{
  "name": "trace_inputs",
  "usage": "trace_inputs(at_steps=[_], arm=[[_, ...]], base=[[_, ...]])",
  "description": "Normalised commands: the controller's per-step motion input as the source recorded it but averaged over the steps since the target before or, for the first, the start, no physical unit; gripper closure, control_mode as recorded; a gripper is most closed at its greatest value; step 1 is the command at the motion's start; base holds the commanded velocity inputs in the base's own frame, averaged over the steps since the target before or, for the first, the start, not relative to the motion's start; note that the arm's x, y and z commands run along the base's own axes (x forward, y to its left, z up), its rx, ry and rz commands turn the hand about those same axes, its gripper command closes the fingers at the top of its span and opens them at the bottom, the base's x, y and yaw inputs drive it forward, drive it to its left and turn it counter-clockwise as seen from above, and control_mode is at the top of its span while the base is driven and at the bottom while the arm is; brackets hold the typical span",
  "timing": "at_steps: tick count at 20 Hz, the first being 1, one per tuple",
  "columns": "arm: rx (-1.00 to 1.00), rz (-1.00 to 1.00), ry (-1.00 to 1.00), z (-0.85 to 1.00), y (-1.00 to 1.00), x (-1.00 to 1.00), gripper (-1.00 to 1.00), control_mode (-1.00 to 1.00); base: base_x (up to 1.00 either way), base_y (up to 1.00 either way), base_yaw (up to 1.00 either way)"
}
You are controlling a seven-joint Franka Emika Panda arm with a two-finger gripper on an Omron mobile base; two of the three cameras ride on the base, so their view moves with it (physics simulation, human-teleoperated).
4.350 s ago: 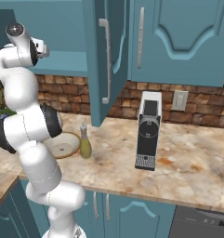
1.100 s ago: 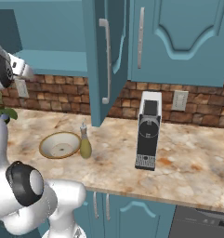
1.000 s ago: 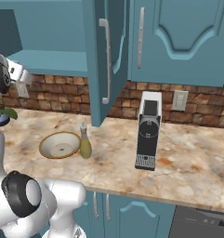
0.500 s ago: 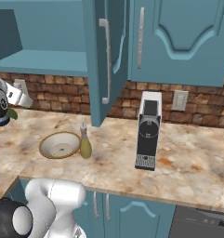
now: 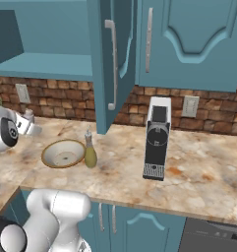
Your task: Retrieve the bottle and the shaker from the cabinet and place them next to the mixing bowl on the counter. Then add garlic from the fridge to the mixing bowl.
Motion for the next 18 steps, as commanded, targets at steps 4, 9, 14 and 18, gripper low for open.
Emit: trace_inputs(at_steps=[4,9,14,18], arm=[[-0.09,-0.19,0.02,-0.45,0.27,0.46,1.0,-1.0],[-0.06,-0.19,0.02,-0.14,0.44,0.41,1.0,-1.0],[-0.02,-0.19,-0.03,-0.24,0.32,0.22,1.0,-1.0],[0.0,-0.22,0.01,-0.48,0.05,0.01,1.0,-1.0]], base=[[0.0,0.0,0.0],[0.0,0.0,0.0],[0.0,0.0,0.0],[0.0,0.0,0.0]])
